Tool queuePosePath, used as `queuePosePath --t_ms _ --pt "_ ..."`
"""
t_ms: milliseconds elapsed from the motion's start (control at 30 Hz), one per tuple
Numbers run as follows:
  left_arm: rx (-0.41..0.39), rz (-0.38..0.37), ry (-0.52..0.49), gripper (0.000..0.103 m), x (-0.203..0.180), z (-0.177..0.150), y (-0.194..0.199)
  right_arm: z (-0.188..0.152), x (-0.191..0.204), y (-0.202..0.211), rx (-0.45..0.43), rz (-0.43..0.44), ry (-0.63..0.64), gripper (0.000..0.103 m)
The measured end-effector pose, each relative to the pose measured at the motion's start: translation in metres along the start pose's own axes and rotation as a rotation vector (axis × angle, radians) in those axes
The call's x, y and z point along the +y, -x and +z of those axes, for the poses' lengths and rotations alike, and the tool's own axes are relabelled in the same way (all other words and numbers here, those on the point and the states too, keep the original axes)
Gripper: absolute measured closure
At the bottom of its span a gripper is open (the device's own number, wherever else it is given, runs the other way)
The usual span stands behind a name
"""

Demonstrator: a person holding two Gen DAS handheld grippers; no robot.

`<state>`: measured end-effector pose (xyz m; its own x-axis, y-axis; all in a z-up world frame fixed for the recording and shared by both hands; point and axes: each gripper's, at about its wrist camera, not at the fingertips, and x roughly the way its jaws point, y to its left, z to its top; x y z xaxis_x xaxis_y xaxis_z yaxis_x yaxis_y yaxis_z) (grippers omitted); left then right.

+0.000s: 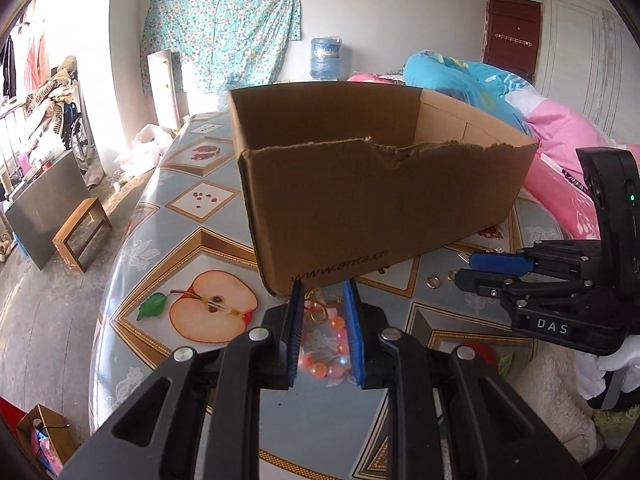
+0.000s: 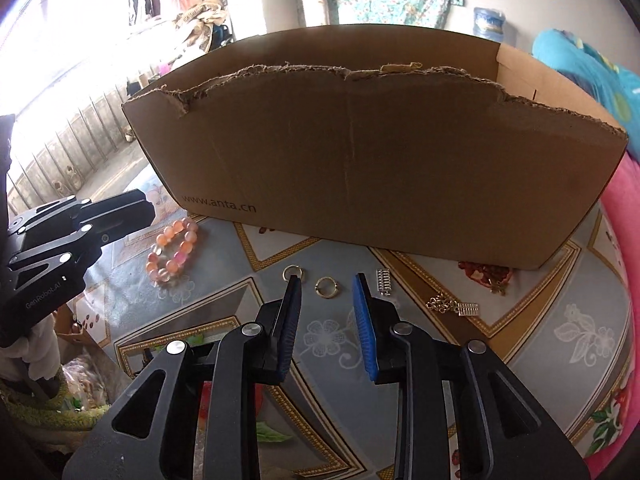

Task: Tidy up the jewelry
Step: 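Grasp a small gold ring with the right tool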

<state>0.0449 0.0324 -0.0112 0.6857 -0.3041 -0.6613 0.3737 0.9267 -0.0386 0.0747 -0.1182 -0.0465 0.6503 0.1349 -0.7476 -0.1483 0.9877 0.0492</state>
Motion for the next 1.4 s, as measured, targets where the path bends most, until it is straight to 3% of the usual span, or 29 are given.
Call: queuePosePath --t_ms 200,467,700,767,967,1067,1133,1200,1400 --pt "0.011 -0.036 -0.011 0.084 -0.011 0.001 -0.005 0.001 0.002 -0.012 0.011 -0.006 0.086 0.084" --pt "0.019 -0.047 -0.026 0.084 -0.018 0.003 -0.011 0.005 -0.014 -0.009 0.034 0.052 0.165 0.090" --pt "0.023 -0.053 -0.036 0.084 -0.020 0.004 -0.012 0.009 -0.027 -0.012 0.041 0.079 0.133 0.094" --pt "0.024 -0.052 -0.039 0.084 -0.021 0.004 -0.013 0.011 -0.029 -0.013 0.033 0.088 0.111 0.103" --pt "0.025 -0.037 -0.053 0.084 -0.024 0.004 -0.010 0.009 -0.038 -0.011 0.031 0.106 0.065 0.103" --pt "0.021 -0.032 -0.057 0.084 -0.026 0.004 -0.007 0.010 -0.041 -0.009 0.019 0.103 0.051 0.098" --pt "0.018 -0.029 -0.058 0.084 -0.026 0.003 -0.006 0.010 -0.039 -0.008 0.009 0.103 0.057 0.085" --pt "0.019 -0.030 -0.057 0.084 -0.026 0.004 -0.006 0.010 -0.037 -0.011 0.008 0.093 0.073 0.081" --pt "0.017 -0.034 -0.052 0.084 -0.025 0.005 -0.008 0.011 -0.029 -0.015 0.011 0.048 0.121 0.081"
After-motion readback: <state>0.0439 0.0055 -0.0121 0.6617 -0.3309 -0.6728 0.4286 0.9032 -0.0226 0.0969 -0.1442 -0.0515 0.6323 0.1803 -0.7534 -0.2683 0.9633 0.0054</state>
